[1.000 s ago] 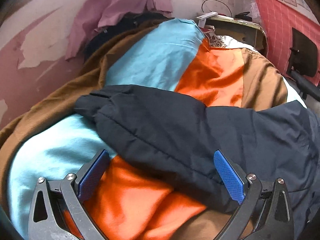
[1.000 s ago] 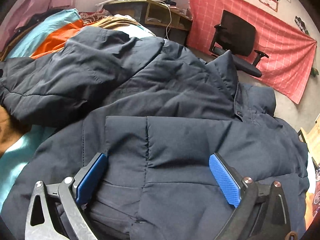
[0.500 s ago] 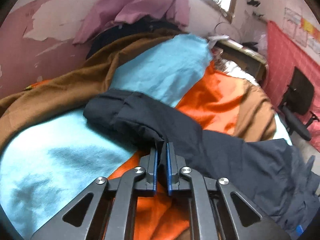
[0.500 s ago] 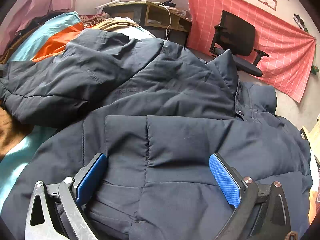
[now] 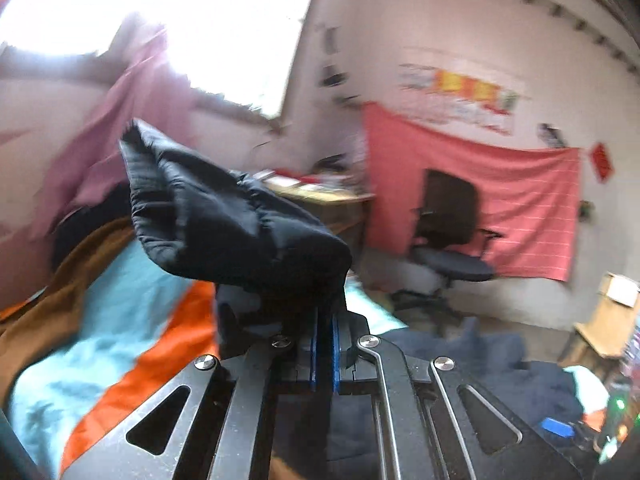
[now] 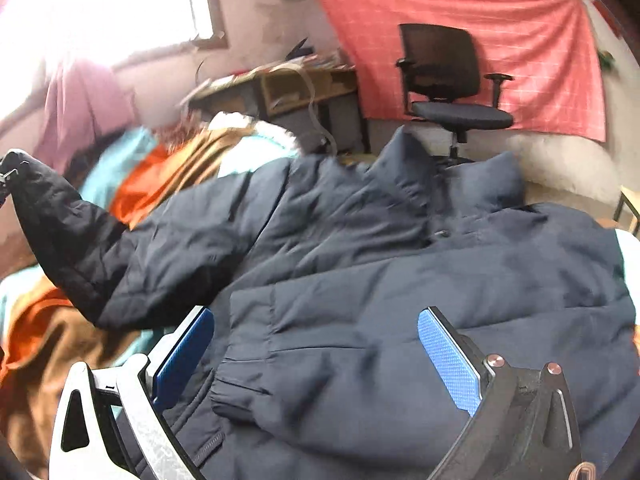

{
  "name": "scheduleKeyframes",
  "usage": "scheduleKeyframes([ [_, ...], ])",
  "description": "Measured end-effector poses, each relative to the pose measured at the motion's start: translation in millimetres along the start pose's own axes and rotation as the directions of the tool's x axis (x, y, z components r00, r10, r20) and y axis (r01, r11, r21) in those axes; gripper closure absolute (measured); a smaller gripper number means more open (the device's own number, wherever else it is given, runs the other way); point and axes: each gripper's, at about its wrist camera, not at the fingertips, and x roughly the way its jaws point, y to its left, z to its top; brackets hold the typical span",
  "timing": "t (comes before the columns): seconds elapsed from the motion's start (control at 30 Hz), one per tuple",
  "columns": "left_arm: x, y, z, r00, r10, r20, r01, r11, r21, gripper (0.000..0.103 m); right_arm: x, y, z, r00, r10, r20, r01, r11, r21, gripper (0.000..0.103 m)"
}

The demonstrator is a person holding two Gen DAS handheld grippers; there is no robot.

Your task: Fold large clothes

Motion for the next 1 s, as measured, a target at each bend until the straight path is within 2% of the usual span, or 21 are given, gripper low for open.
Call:
scheduleKeyframes([
  [0.13,-5,-57,10,0.986,-0.166,0.003,0.165,0.985,0.043,0.100,-29,-33,14,0.999,0.049,0.020,-0.051,0.991,0.124,0.000],
  [0.23,-3,-103,7,0.956,-0.289,-0.044,0.292,0.953,0.077,0.100,-49,-61,23,0.995,0.094,0.036,-0.100,0.968,0.232,0.000],
  [0.3,-3,-134,1,0.930,-0.357,-0.083,0.365,0.925,0.103,0.100,-62,-81,27,0.991,0.123,0.055,-0.134,0.943,0.304,0.000],
  [0.33,-1,-153,-5,0.910,-0.398,-0.112,0.410,0.904,0.118,0.100,-71,-92,29,0.989,0.129,0.067,-0.144,0.931,0.336,0.000],
  [0.47,2,-216,-27,0.841,-0.507,-0.190,0.535,0.830,0.159,0.100,-106,-132,33,0.990,0.089,0.113,-0.128,0.908,0.400,0.000],
  [0.5,4,-227,-32,0.829,-0.521,-0.205,0.554,0.816,0.165,0.100,-113,-140,33,0.989,0.080,0.121,-0.122,0.905,0.408,0.000],
  [0.63,22,-279,-59,0.760,-0.572,-0.309,0.634,0.757,0.157,0.100,-139,-170,31,0.989,0.039,0.142,-0.095,0.904,0.416,0.000],
  [0.67,21,-285,-65,0.750,-0.574,-0.328,0.642,0.751,0.153,0.100,-143,-178,30,0.990,0.020,0.139,-0.077,0.903,0.423,0.000],
  [0.7,30,-298,-75,0.731,-0.574,-0.369,0.654,0.743,0.141,0.100,-145,-184,28,0.991,0.007,0.137,-0.065,0.901,0.430,0.000],
  [0.83,52,-324,-103,0.677,-0.557,-0.482,0.674,0.732,0.100,0.100,-150,-214,16,0.992,-0.038,0.122,-0.024,0.882,0.470,0.000],
  [0.9,63,-329,-112,0.659,-0.531,-0.533,0.670,0.736,0.096,0.100,-149,-226,7,0.992,-0.043,0.117,-0.021,0.869,0.494,0.000],
  [0.97,71,-335,-123,0.630,-0.516,-0.580,0.679,0.728,0.091,0.099,-147,-237,-4,0.993,-0.035,0.115,-0.031,0.848,0.529,0.000],
  [1.0,71,-339,-126,0.625,-0.506,-0.594,0.680,0.727,0.096,0.098,-145,-241,-8,0.993,-0.031,0.114,-0.037,0.838,0.544,0.000],
])
